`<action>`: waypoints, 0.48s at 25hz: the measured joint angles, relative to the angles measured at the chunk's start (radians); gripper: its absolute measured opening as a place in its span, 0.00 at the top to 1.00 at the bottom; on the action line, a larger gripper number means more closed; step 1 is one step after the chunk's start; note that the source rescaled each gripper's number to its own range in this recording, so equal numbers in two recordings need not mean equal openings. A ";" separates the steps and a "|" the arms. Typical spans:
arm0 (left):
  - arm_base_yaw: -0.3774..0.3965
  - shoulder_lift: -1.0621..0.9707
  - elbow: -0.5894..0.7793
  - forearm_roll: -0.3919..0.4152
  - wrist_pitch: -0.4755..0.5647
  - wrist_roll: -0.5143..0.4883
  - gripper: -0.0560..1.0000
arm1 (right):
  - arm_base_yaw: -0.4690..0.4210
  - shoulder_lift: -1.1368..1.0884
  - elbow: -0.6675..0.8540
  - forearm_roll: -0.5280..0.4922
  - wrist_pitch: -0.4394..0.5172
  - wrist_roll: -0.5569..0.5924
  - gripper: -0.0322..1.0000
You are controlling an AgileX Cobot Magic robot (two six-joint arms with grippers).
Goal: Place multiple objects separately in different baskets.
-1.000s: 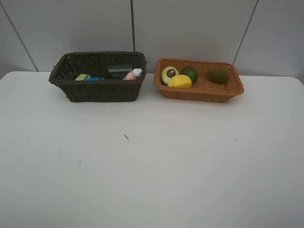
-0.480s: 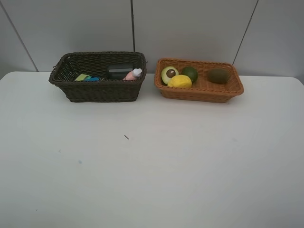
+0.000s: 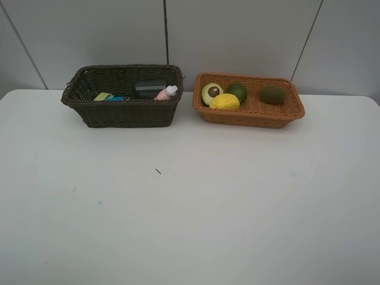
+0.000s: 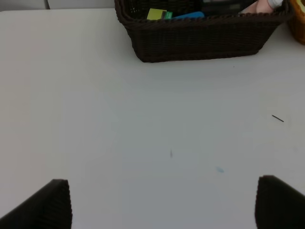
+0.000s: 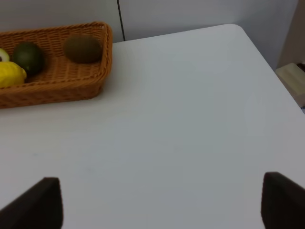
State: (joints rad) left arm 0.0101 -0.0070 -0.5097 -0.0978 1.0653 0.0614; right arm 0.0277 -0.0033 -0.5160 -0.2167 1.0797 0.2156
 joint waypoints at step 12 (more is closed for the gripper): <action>0.000 0.000 0.000 0.000 0.000 0.000 0.01 | 0.000 0.000 0.000 0.000 0.000 0.000 0.02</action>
State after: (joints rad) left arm 0.0101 -0.0070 -0.5097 -0.0978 1.0653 0.0614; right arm 0.0277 -0.0033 -0.5160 -0.2167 1.0797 0.2156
